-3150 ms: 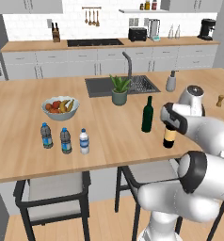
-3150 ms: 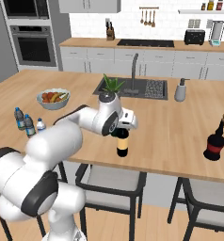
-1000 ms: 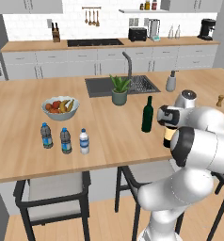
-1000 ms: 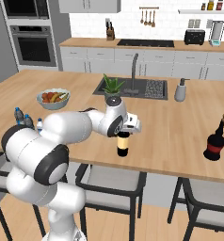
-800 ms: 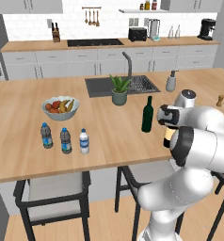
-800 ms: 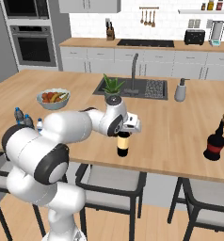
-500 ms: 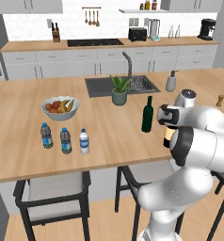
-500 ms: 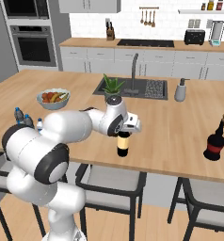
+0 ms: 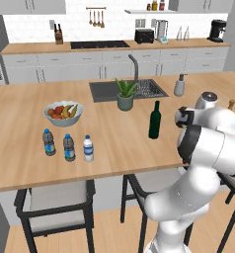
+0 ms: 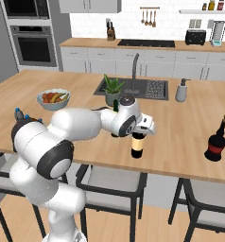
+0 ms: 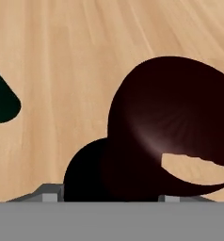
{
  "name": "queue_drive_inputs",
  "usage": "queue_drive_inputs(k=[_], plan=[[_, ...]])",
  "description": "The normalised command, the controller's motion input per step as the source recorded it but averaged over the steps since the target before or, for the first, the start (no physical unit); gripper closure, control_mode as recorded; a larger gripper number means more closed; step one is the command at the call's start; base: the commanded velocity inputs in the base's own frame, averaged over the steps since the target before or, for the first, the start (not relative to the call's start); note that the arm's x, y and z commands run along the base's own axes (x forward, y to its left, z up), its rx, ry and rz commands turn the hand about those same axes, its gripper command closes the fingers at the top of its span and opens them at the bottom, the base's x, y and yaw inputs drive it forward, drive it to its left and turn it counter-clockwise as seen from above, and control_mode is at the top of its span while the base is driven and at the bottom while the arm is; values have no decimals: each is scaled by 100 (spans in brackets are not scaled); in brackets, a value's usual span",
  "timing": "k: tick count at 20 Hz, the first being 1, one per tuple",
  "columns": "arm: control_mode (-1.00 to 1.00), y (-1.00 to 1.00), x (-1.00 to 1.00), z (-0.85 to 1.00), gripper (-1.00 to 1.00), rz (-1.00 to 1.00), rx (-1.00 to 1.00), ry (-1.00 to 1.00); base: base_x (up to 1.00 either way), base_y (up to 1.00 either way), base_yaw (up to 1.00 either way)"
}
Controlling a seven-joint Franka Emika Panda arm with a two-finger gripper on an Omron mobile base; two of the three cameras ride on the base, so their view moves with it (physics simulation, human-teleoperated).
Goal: Move the plastic bottles in the middle to the plastics group, and the glass bottles in the middle to the glass group.
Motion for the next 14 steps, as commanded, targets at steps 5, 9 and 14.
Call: queue_drive_inputs(k=[5,9,14], plan=[[-100,-94,8,6,100,-14,0,0,0,0,0],[-100,-97,23,15,100,-10,0,0,0,0,0],[-100,-59,7,3,100,-3,0,0,0,0,0]])
